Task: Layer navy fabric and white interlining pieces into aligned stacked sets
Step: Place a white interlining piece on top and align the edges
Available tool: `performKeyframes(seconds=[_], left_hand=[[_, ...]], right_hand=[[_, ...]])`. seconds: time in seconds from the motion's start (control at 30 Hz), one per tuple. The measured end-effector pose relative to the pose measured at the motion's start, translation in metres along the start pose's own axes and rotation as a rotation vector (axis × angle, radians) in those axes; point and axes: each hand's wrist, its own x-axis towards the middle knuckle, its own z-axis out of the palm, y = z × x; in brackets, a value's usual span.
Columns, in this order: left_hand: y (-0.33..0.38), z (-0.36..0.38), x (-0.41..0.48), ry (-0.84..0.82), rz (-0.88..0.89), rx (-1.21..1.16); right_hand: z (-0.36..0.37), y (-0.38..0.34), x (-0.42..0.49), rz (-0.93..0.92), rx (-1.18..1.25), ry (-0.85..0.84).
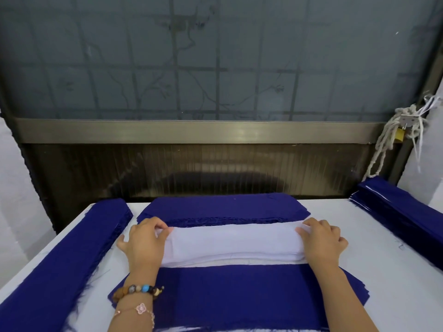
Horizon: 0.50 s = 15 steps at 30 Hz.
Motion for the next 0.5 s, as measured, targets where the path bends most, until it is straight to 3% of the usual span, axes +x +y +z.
performKeyframes(seconds=[0.13, 0.27, 0.5], left_hand=[[0.0, -0.001, 0.004, 0.093, 0.089, -0.112], [-0.006, -0.003, 0.006, 0.044, 0.098, -0.107], [-0.013, -0.003, 0.01, -0.262, -0.049, -0.055]], right_hand=[[0.002, 0.003, 0.001, 0.091, 0.032, 0.0], [0.004, 0.01, 0.005, 0.186, 0.126, -0.033], [0.005, 0.014, 0.008, 0.251, 0.262, -0.046]])
